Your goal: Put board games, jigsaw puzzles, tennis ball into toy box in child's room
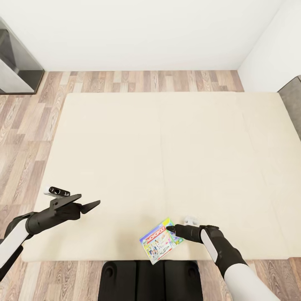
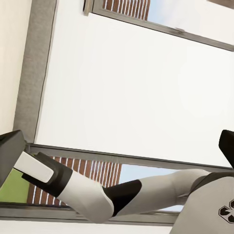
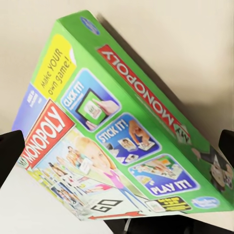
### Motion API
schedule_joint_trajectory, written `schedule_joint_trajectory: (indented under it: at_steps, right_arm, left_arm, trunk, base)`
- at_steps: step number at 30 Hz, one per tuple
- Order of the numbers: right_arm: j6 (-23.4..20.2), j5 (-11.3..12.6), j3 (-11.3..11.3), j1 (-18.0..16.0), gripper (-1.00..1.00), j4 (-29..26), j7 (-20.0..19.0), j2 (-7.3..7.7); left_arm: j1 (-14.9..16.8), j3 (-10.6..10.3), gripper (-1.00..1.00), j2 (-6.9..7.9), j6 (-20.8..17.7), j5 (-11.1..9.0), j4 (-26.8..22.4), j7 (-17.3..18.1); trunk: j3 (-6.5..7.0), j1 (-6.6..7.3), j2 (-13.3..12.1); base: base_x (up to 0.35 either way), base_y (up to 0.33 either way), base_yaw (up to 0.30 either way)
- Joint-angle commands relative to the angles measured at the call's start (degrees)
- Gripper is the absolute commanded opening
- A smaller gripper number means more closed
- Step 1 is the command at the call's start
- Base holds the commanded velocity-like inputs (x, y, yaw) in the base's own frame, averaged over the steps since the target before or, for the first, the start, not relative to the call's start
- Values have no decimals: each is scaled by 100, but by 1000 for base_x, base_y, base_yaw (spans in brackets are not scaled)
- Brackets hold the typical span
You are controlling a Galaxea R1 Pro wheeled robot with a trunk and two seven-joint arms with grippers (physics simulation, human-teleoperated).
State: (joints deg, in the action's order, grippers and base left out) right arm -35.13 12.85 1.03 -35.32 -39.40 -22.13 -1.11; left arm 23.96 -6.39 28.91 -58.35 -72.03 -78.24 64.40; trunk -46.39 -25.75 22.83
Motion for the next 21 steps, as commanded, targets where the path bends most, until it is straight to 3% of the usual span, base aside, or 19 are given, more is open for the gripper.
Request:
schedule_joint_trajectory:
  at_steps: [1, 21]
  right_arm:
    - [-37, 20, 11, -1, 100, -6, -2, -2]
    - [-33, 25, 11, 3, 100, -6, -2, -5]
  left_arm:
    - [4, -12, 100, 7, -27, -21, 2, 11]
    - [4, -11, 100, 18, -27, -21, 2, 22]
  trunk:
    - [-15, -3, 9]
    - [-149, -3, 9]
  base:
    - [0, 0, 0]
    - [0, 1, 0]
